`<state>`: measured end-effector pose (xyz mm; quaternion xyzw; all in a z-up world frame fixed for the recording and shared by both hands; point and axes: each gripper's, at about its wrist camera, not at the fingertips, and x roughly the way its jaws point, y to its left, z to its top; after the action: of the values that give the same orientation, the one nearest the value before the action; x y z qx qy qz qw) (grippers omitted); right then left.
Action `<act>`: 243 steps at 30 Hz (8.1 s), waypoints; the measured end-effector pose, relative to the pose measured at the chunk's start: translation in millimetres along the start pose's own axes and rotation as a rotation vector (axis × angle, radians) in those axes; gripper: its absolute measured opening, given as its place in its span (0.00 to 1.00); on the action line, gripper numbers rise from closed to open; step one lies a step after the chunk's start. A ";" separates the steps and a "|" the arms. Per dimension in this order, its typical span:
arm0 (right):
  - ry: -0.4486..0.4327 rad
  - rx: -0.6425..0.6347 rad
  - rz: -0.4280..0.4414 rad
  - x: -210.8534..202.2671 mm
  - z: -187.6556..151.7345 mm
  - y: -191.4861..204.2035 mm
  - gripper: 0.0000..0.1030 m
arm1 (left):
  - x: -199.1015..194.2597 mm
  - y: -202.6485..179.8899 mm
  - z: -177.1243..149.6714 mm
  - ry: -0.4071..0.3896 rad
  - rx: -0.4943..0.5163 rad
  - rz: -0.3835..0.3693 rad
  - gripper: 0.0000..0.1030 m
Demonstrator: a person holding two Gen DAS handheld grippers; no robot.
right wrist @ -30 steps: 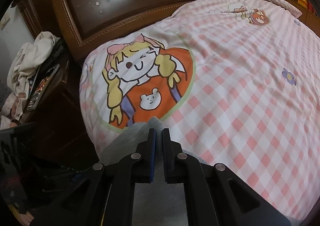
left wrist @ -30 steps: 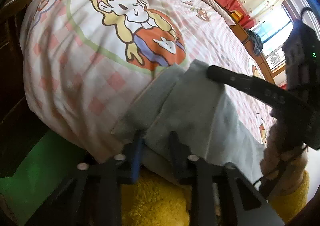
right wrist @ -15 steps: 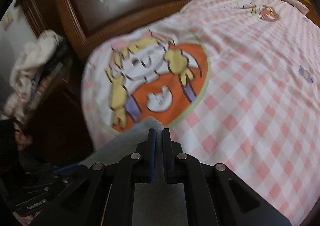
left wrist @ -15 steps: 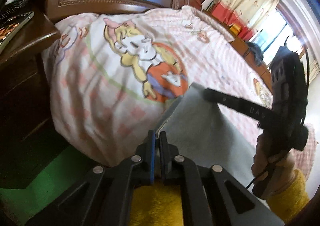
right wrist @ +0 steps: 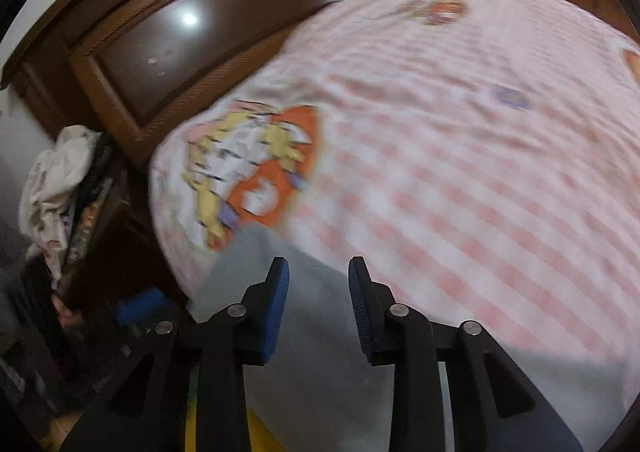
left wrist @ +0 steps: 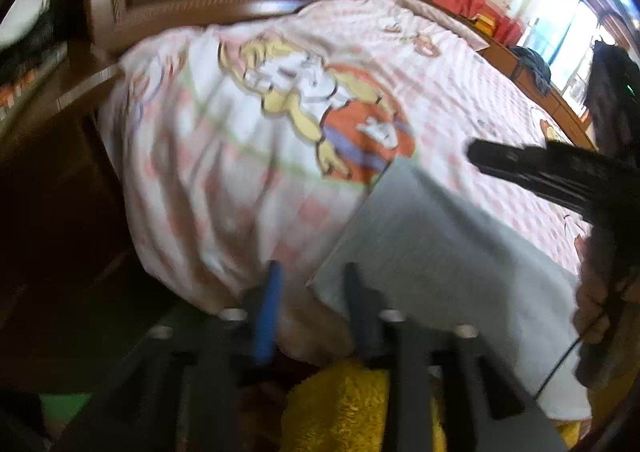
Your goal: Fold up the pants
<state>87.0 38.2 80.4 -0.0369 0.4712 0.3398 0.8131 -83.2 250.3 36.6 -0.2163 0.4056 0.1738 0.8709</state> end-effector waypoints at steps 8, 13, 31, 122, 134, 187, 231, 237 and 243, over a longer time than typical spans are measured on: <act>0.009 0.241 -0.224 -54.4 -69.2 -109.6 0.31 | -4.4 -50.3 21.4 -0.002 0.123 -0.122 0.49; 0.084 0.316 -0.348 -29.8 -81.5 -163.7 0.30 | 19.7 -90.7 25.4 0.042 0.173 -0.178 0.49; -0.032 0.341 -0.305 -76.6 -82.8 -166.9 0.30 | 65.9 -112.5 24.0 0.094 0.246 -0.067 0.50; 0.040 0.299 -0.475 -70.3 -179.2 -119.8 0.90 | 29.3 -9.5 -8.9 0.012 -0.061 -0.215 0.13; 0.035 0.336 -0.448 -84.9 -178.3 -121.5 0.78 | -27.7 -65.8 -0.7 -0.068 0.080 -0.336 0.12; 0.108 0.270 -0.143 3.0 -93.1 -50.9 0.60 | 36.3 -117.2 -41.4 0.246 0.239 -0.255 0.70; -0.263 0.291 0.023 -169.5 -86.4 -40.4 0.05 | -13.8 -108.8 -39.4 0.133 0.214 -0.216 0.74; -0.333 0.270 -0.084 -219.2 -100.4 -56.0 0.05 | -25.1 -125.1 -47.5 0.125 0.261 -0.237 0.74; -0.373 0.303 -0.186 -258.9 -121.0 -88.5 0.05 | -36.0 -149.0 -54.1 0.115 0.324 -0.263 0.74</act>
<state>-34.8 -209.7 195.3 0.1056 0.3532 0.1900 0.9099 -68.1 91.6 68.6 -0.1342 0.4454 -0.0214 0.8849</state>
